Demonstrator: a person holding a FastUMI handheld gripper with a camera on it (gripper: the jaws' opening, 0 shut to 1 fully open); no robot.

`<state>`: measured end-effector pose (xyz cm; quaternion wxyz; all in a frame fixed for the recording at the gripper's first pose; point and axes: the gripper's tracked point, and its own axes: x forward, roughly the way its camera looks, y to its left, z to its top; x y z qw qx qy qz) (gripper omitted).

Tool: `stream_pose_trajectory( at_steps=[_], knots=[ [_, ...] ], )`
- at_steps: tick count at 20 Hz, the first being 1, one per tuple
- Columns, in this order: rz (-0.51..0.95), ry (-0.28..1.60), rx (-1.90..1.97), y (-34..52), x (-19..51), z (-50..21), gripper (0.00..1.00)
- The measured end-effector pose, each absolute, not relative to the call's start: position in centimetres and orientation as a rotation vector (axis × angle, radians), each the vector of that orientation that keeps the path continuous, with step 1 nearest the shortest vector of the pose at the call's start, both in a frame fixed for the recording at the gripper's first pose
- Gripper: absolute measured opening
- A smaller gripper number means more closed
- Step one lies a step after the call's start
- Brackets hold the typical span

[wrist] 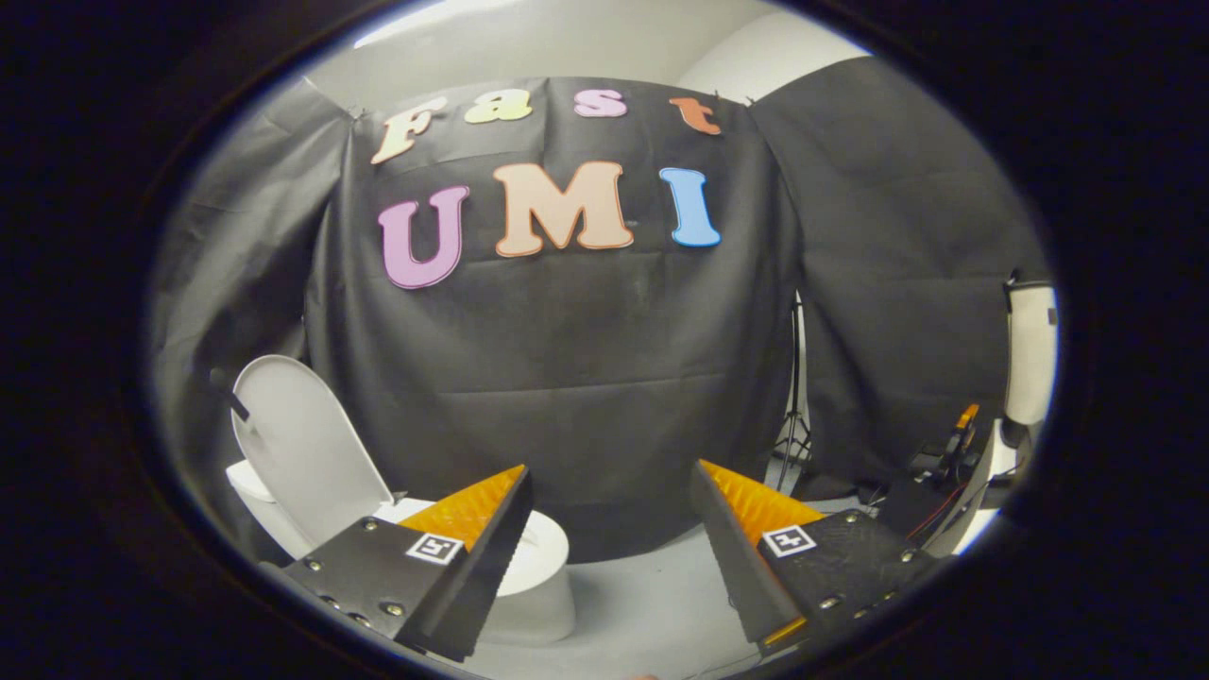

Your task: Open the toilet lid.

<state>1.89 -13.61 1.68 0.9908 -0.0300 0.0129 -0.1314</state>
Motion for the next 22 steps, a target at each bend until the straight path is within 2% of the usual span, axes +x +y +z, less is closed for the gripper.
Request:
stream_pose_trajectory(
  at_steps=[8, 22],
  knots=[
    [-0.237, 0.036, 0.013, -13.1, 2.4, -0.9, 0.99],
    [-0.272, 0.050, 0.082, -14.7, 1.7, -3.1, 0.99]
  ],
)
